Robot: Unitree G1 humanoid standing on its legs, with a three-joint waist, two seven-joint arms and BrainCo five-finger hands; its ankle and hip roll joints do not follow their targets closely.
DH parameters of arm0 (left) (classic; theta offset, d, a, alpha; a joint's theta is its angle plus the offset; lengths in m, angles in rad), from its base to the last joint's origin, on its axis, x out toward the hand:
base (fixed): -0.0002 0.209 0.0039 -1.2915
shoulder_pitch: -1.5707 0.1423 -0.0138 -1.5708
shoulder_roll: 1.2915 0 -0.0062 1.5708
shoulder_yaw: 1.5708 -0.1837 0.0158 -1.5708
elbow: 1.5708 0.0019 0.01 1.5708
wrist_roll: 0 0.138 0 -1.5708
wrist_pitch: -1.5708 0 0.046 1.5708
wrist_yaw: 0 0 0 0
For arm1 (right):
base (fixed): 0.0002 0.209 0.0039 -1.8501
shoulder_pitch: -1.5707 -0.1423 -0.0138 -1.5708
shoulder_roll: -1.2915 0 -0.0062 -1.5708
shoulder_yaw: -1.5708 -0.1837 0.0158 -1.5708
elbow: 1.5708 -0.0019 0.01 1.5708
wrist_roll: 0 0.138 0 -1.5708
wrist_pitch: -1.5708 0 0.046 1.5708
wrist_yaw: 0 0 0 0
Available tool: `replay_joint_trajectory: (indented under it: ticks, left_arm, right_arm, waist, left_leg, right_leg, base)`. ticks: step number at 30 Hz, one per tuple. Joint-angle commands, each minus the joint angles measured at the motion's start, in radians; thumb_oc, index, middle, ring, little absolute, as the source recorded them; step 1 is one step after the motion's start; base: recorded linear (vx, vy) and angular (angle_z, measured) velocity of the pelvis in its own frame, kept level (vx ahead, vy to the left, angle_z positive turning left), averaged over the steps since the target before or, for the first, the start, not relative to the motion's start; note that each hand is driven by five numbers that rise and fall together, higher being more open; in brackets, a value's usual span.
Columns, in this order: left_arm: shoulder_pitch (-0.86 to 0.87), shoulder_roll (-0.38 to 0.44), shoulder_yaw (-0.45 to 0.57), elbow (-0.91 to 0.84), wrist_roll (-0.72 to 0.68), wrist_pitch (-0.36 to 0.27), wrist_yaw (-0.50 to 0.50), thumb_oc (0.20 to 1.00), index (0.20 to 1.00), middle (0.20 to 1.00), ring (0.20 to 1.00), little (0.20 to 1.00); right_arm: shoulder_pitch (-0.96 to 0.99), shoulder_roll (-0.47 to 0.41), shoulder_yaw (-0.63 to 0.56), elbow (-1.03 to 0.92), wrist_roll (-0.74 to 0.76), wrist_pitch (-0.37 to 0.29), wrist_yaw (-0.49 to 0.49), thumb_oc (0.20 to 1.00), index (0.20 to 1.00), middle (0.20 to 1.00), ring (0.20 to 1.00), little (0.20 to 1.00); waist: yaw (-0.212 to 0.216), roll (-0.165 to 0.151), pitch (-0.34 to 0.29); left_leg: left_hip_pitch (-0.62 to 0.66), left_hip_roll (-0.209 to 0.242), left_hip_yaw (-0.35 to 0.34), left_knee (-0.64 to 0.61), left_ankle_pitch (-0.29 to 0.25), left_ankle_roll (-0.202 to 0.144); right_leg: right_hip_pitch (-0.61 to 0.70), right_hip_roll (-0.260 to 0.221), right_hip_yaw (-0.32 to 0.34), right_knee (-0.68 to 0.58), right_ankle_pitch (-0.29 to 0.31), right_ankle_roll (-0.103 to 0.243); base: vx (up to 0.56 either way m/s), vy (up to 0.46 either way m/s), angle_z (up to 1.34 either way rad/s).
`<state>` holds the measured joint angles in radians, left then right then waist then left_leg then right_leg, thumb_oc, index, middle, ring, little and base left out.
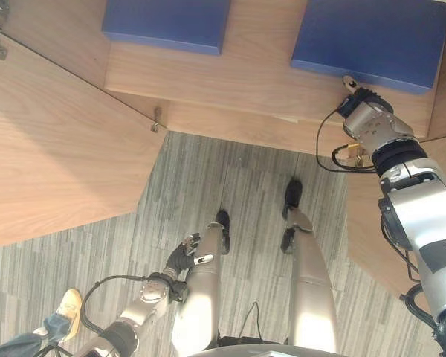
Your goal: Put the empty folder in the office cabinet
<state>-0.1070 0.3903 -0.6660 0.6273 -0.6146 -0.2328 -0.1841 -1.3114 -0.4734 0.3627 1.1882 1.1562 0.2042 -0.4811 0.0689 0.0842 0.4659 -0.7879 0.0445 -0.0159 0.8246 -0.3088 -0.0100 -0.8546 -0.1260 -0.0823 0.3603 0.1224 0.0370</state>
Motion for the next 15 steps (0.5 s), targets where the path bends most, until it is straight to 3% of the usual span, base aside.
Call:
replay_joint_trajectory:
  ticks: [1, 6, 10, 11, 15]
  left_arm:
    - [0.084, 0.018, -0.032, -0.021, 0.001, -0.012, -0.005, 1.0, 1.0, 1.0, 1.0, 1.0]
    - [0.074, 0.012, -0.033, -0.019, -0.001, -0.016, 0.001, 1.0, 1.0, 1.0, 1.0, 1.0]
    - [0.076, 0.006, -0.032, -0.008, -0.007, -0.049, -0.008, 1.0, 1.0, 1.0, 1.0, 1.0]
    - [0.076, 0.006, -0.032, -0.008, -0.007, -0.049, -0.008, 1.0, 1.0, 1.0, 1.0, 1.0]
    - [0.083, 0.0, 0.002, 0.003, 0.002, -0.086, -0.01, 1.0, 1.0, 1.0, 1.0, 1.0]
  right_arm:
    - [0.019, -0.081, -0.015, -0.013, -0.145, -0.024, -0.054, 1.0, 1.0, 1.0, 1.0, 1.0]
    - [0.024, -0.092, 0.009, 0.01, -0.422, -0.073, -0.067, 1.0, 1.0, 1.0, 1.0, 1.0]
    - [0.049, -0.103, 0.05, -0.013, -0.659, -0.148, 0.003, 1.0, 1.0, 1.0, 1.0, 1.0]
    - [0.049, -0.103, 0.05, -0.013, -0.659, -0.148, 0.003, 1.0, 1.0, 1.0, 1.0, 1.0]
    - [0.153, -0.119, 0.088, -0.105, -0.794, -0.301, 0.158, 1.0, 1.0, 1.0, 1.0, 1.0]
  waist:
    - [0.024, 0.012, 0.054]
    - [0.021, 0.014, 0.054]
    - [0.015, 0.015, 0.054]
    - [0.015, 0.015, 0.054]
    - [-0.002, 0.009, 0.054]
  left_leg:
    - [-0.029, 0.008, 0.021, 0.03, 0.049, 0.04]
    - [-0.021, 0.001, 0.023, 0.01, 0.044, 0.043]
    - [0.0, -0.005, 0.025, -0.017, 0.056, 0.039]
    - [0.0, -0.005, 0.025, -0.017, 0.056, 0.039]
    - [0.04, -0.007, 0.039, -0.053, 0.059, 0.041]
  right_leg:
    - [0.062, 0.029, 0.005, 0.188, -0.245, -0.063]
    - [0.069, 0.029, 0.004, 0.163, -0.235, -0.056]
    - [0.088, 0.028, 0.007, 0.128, -0.223, -0.051]
    - [0.088, 0.028, 0.007, 0.128, -0.223, -0.051]
    - [0.118, 0.024, 0.014, 0.075, -0.199, -0.04]
  base:
    - [-0.04, 0.027, -0.11]
    - [-0.05, 0.025, -0.03]
    - [-0.07, 0.053, 0.01]
    - [-0.09, 0.064, -0.05]
    - [-0.12, 0.081, -0.03]
